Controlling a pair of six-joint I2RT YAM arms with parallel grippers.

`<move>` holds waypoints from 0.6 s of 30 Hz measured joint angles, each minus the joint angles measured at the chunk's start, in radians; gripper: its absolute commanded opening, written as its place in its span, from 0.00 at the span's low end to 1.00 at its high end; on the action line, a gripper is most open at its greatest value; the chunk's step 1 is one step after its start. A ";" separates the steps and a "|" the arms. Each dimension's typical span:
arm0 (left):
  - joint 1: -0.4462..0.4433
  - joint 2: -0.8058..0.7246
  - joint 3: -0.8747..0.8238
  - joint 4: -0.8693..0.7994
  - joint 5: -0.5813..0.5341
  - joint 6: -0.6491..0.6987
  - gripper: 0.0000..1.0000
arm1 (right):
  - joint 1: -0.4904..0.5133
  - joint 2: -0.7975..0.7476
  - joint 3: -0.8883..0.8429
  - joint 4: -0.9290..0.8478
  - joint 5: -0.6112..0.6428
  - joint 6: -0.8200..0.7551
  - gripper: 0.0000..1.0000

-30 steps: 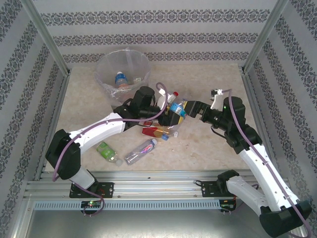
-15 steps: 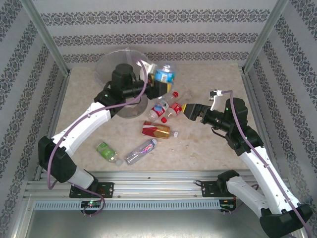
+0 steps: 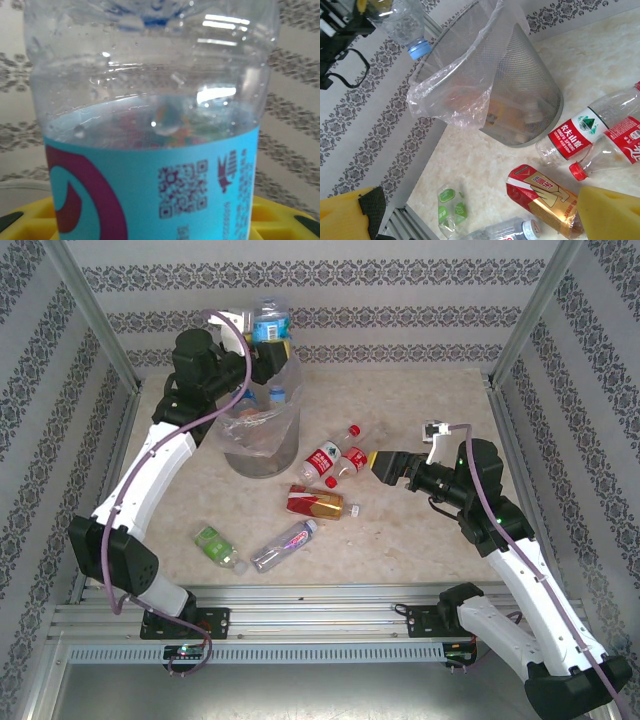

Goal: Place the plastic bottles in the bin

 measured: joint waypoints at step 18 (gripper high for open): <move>0.097 0.057 -0.047 0.000 -0.202 0.260 0.49 | -0.006 0.022 0.000 -0.002 0.004 -0.002 0.98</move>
